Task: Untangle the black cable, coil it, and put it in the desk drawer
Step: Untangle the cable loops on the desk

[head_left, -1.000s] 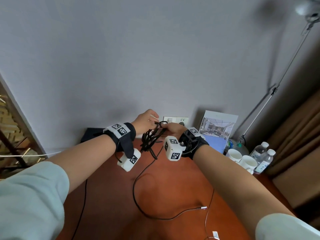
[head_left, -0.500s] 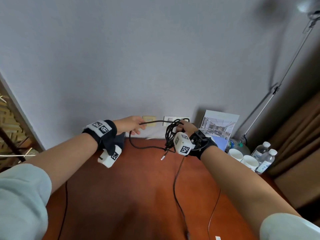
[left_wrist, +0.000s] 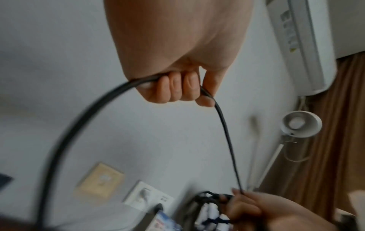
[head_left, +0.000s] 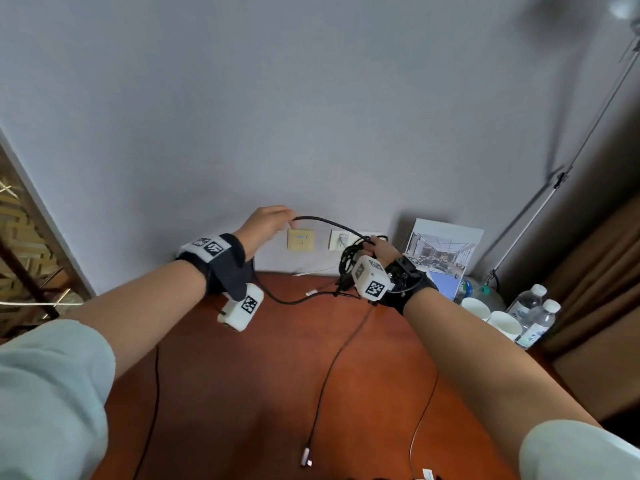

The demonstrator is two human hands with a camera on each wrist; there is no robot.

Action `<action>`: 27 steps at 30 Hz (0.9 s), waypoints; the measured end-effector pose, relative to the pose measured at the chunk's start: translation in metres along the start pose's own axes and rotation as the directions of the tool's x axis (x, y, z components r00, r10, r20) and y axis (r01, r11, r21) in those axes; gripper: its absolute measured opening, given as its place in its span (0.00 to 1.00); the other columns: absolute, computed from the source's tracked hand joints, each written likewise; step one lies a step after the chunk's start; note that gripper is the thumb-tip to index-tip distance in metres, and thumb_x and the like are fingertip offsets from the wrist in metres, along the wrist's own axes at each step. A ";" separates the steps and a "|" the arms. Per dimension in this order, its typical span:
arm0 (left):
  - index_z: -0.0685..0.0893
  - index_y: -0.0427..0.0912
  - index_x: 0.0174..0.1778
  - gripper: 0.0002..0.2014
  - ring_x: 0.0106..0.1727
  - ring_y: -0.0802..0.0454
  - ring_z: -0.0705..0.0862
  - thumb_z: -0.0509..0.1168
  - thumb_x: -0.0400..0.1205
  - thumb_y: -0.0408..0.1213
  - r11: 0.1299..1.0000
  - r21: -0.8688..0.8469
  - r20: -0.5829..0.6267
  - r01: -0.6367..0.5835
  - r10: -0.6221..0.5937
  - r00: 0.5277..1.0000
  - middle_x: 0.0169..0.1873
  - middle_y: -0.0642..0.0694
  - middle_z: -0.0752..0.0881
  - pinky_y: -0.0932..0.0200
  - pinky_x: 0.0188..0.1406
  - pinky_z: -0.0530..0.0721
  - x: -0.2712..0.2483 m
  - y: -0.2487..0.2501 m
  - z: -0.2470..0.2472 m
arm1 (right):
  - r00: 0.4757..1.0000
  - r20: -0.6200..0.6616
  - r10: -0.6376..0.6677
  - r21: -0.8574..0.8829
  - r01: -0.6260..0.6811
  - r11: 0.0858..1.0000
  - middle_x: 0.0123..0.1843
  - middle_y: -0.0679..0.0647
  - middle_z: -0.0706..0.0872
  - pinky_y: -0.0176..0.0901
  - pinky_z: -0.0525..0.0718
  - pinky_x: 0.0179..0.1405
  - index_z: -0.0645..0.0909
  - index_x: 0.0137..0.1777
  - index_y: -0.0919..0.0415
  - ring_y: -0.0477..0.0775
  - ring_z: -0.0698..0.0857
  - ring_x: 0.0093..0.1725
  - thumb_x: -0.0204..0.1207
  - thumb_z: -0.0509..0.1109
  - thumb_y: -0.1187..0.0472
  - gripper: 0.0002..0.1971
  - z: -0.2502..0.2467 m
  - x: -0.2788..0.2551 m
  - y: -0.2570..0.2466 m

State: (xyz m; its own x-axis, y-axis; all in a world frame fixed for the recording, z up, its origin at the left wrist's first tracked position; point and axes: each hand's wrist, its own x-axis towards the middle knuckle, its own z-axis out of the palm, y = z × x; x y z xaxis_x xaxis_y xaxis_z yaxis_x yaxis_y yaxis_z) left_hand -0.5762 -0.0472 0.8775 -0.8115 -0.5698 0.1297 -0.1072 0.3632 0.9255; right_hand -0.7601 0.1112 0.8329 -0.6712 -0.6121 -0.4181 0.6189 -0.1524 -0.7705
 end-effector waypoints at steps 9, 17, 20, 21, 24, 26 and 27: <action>0.82 0.44 0.44 0.18 0.30 0.51 0.80 0.51 0.88 0.48 0.926 0.370 0.170 0.069 -0.141 0.975 0.30 0.50 0.84 0.64 0.30 0.77 -0.004 -0.008 0.022 | 0.989 -0.055 -0.138 -0.280 0.118 0.953 0.10 0.44 0.66 0.30 0.59 0.08 0.64 0.28 0.56 0.40 0.63 0.09 0.85 0.59 0.61 0.21 0.025 0.008 0.025; 0.81 0.44 0.32 0.18 0.37 0.50 0.79 0.59 0.85 0.49 0.863 0.495 0.099 -0.100 0.059 0.993 0.32 0.49 0.83 0.57 0.41 0.72 0.008 0.005 0.042 | 0.984 -0.039 -0.176 -0.213 0.164 0.963 0.12 0.46 0.66 0.30 0.64 0.14 0.68 0.30 0.58 0.43 0.66 0.12 0.85 0.61 0.59 0.19 0.036 0.008 0.017; 0.79 0.48 0.21 0.19 0.31 0.55 0.76 0.65 0.80 0.44 0.983 0.180 -0.047 -0.039 0.048 0.998 0.21 0.56 0.80 0.61 0.38 0.74 0.005 -0.005 0.010 | 0.986 -0.091 -0.137 -0.074 0.130 0.989 0.12 0.45 0.66 0.30 0.62 0.17 0.63 0.31 0.56 0.43 0.65 0.10 0.87 0.57 0.59 0.20 0.016 0.020 0.010; 0.79 0.49 0.20 0.19 0.31 0.56 0.77 0.66 0.79 0.41 0.999 0.045 -0.109 -0.006 0.010 0.994 0.19 0.57 0.78 0.66 0.36 0.75 0.005 -0.011 -0.001 | 0.986 -0.101 -0.130 -0.058 0.125 0.990 0.12 0.45 0.65 0.34 0.61 0.21 0.63 0.31 0.56 0.43 0.64 0.10 0.87 0.56 0.57 0.20 0.008 0.024 0.010; 0.80 0.43 0.26 0.14 0.35 0.61 0.81 0.66 0.80 0.35 0.982 -0.157 -0.246 0.104 -0.141 0.959 0.21 0.57 0.80 0.75 0.33 0.75 0.000 -0.032 -0.029 | 0.984 -0.126 -0.127 -0.016 0.126 0.992 0.12 0.45 0.63 0.39 0.55 0.26 0.60 0.29 0.55 0.43 0.62 0.11 0.88 0.53 0.58 0.22 -0.009 0.031 0.011; 0.79 0.43 0.26 0.14 0.38 0.52 0.81 0.66 0.75 0.44 0.973 0.026 -0.251 0.230 -0.217 0.943 0.28 0.50 0.82 0.63 0.37 0.75 0.001 -0.048 -0.042 | 0.982 -0.138 -0.132 -0.044 0.127 0.991 0.14 0.46 0.63 0.37 0.56 0.23 0.60 0.29 0.55 0.43 0.63 0.13 0.88 0.53 0.60 0.22 -0.012 0.028 0.010; 0.78 0.43 0.25 0.15 0.38 0.48 0.80 0.65 0.75 0.47 0.938 0.179 -0.227 0.296 -0.253 0.940 0.28 0.47 0.82 0.60 0.36 0.73 0.001 -0.052 -0.045 | 0.980 -0.141 -0.138 -0.097 0.125 0.987 0.18 0.47 0.66 0.35 0.60 0.22 0.61 0.29 0.55 0.44 0.65 0.16 0.88 0.54 0.61 0.21 -0.012 0.026 0.010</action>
State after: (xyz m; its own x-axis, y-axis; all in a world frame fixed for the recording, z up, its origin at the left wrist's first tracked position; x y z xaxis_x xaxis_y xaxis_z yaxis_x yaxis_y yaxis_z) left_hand -0.5459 -0.0995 0.8454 -0.6054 -0.7953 -0.0311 -0.4433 0.3045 0.8431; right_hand -0.7762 0.1028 0.8087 -0.8010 -0.4695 -0.3714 0.4877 -0.1521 -0.8597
